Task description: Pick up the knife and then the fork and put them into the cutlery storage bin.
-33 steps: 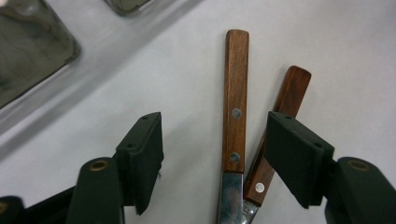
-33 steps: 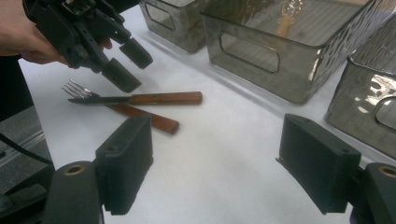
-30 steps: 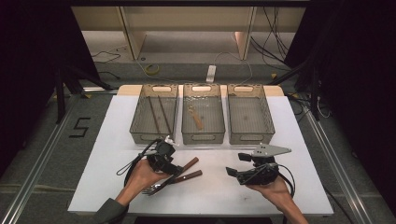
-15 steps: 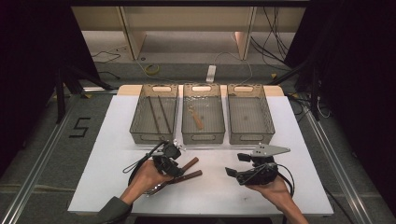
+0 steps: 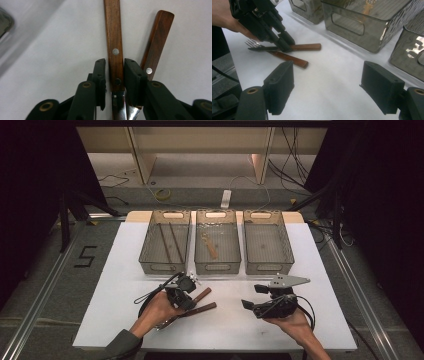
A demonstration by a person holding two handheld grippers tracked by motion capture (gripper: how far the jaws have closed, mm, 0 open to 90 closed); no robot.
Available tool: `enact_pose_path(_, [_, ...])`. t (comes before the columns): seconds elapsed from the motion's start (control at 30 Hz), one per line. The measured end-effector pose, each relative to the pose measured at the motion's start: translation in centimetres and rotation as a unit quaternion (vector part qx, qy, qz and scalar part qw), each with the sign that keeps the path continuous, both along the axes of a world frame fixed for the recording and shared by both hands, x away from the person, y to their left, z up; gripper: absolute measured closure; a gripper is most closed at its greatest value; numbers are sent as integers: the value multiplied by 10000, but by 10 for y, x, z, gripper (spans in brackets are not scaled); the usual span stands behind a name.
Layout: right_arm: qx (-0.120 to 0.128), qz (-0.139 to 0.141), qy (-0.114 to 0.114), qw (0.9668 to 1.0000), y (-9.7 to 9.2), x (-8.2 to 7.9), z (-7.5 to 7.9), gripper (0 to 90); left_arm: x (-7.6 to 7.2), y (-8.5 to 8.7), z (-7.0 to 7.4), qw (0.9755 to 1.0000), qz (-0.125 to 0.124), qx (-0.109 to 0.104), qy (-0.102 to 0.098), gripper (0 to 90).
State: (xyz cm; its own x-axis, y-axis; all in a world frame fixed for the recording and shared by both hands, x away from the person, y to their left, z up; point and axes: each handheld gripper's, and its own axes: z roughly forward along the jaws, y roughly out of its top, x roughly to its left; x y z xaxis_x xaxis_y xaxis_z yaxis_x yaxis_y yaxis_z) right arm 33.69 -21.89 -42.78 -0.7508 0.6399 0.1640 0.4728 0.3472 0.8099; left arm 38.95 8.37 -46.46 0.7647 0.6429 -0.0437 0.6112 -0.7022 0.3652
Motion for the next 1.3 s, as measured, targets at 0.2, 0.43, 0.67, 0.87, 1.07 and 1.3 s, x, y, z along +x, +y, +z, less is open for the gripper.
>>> enact_pose_path(0.2, [-6,-11,-5,10000,0,0,1,271,-1,0,0,10000,-27,14,-57,743])
enact_pose_path(0.43, [17,-19,-28,10000,0,0,1,275,-3,1,1,9998,-178,7,-106,762])
enact_pose_path(0.67, [57,-12,-19,10000,-1,0,1,276,-4,5,13,9993,-200,-255,-187,764])
enact_pose_path(0.87, [57,-2,-4,10000,0,0,1,276,-7,8,21,9986,-176,-440,-218,764])
enact_pose_path(1.07, [93,-3,24,10000,5,0,1,280,-14,8,34,9962,-207,-797,-272,763])
enact_pose_path(1.3, [400,39,247,9989,17,2,2,307,-19,9,44,9901,-141,-1343,-370,763])
